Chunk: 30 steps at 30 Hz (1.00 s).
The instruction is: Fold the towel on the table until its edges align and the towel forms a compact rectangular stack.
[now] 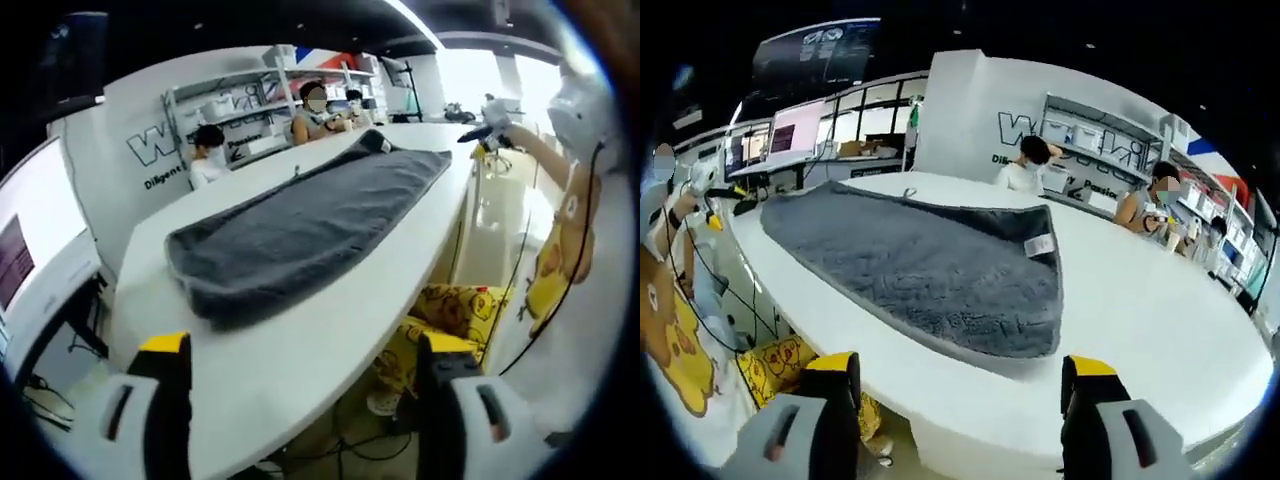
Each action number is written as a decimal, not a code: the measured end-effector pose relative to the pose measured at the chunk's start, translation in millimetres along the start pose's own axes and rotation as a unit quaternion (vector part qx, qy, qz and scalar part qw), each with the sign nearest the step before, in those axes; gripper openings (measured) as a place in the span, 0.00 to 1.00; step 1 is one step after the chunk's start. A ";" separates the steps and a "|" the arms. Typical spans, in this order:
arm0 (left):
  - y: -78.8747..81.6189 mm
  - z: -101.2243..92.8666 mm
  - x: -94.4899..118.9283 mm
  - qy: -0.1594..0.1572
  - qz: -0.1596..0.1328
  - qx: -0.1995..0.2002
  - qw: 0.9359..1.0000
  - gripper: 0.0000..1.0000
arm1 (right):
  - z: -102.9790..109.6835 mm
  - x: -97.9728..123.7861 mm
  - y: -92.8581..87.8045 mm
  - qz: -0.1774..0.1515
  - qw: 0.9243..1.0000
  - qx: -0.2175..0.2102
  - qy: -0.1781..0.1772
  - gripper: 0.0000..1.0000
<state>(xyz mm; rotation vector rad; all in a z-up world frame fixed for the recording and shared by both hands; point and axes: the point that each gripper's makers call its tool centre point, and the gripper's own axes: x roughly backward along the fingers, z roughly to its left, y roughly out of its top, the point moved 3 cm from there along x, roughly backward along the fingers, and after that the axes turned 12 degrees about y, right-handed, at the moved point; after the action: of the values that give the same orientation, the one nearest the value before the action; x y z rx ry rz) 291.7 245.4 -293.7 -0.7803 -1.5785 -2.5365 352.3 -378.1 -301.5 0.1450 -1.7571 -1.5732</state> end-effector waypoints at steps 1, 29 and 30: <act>0.1 -0.5 -0.5 -0.001 -0.001 0.000 1.000 0.98 | -1.1 -0.4 -0.2 -0.005 1.000 -0.013 0.000 0.80; -7.7 -3.0 -3.7 -0.011 0.001 0.007 1.000 0.98 | -46.4 -4.9 -4.4 -0.056 0.990 -0.109 -0.071 0.49; -7.4 -3.2 -4.0 -0.012 0.001 0.007 1.000 0.98 | -47.8 -5.0 -4.2 -0.060 0.989 -0.112 -0.072 0.48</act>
<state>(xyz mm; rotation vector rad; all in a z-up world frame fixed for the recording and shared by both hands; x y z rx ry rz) 291.7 245.4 -302.7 -0.8134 -1.5987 -2.5212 382.5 -414.8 -309.7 0.0283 -1.6914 -1.8980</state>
